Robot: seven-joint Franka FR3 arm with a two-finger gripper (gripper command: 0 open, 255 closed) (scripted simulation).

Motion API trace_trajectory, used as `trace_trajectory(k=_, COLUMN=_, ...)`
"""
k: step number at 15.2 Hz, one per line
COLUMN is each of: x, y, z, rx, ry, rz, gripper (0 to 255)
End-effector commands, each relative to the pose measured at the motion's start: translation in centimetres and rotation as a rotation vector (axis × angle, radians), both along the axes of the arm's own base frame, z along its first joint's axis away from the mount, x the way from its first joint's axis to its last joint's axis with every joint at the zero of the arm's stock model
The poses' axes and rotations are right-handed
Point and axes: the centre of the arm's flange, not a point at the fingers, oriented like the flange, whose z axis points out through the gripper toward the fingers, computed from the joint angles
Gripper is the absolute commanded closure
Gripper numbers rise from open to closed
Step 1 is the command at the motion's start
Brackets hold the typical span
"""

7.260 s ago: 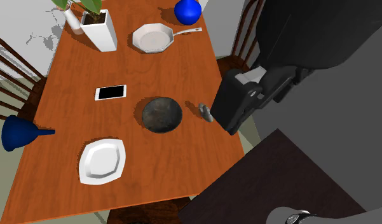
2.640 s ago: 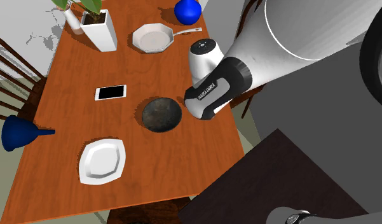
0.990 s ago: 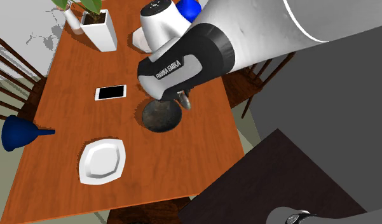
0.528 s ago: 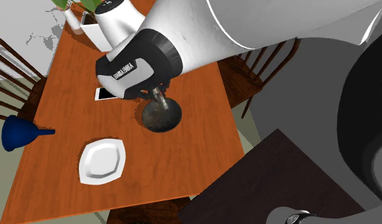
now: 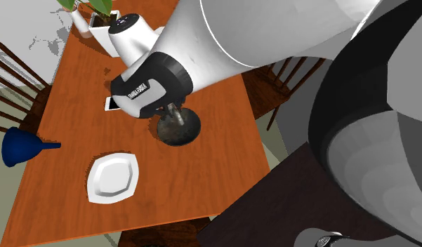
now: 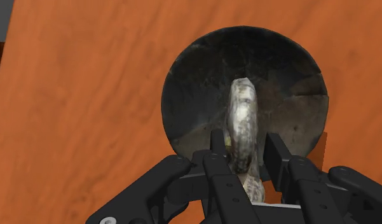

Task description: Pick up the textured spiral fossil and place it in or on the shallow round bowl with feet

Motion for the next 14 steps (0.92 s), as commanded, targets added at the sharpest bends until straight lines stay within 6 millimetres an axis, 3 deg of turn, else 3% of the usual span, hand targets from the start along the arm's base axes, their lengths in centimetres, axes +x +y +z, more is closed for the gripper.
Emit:
trace_trajectory(k=1, x=0.0, y=0.0, z=-1.1, rx=0.0, ry=-0.001, rz=0.0, gripper=255)
trace_trajectory(k=9, x=0.0, y=0.0, z=-5.4, rx=0.0, ry=-0.001, rz=0.0, gripper=255)
trace_trajectory(k=14, x=0.0, y=0.0, z=-5.4, rx=0.0, ry=-0.001, rz=0.0, gripper=255)
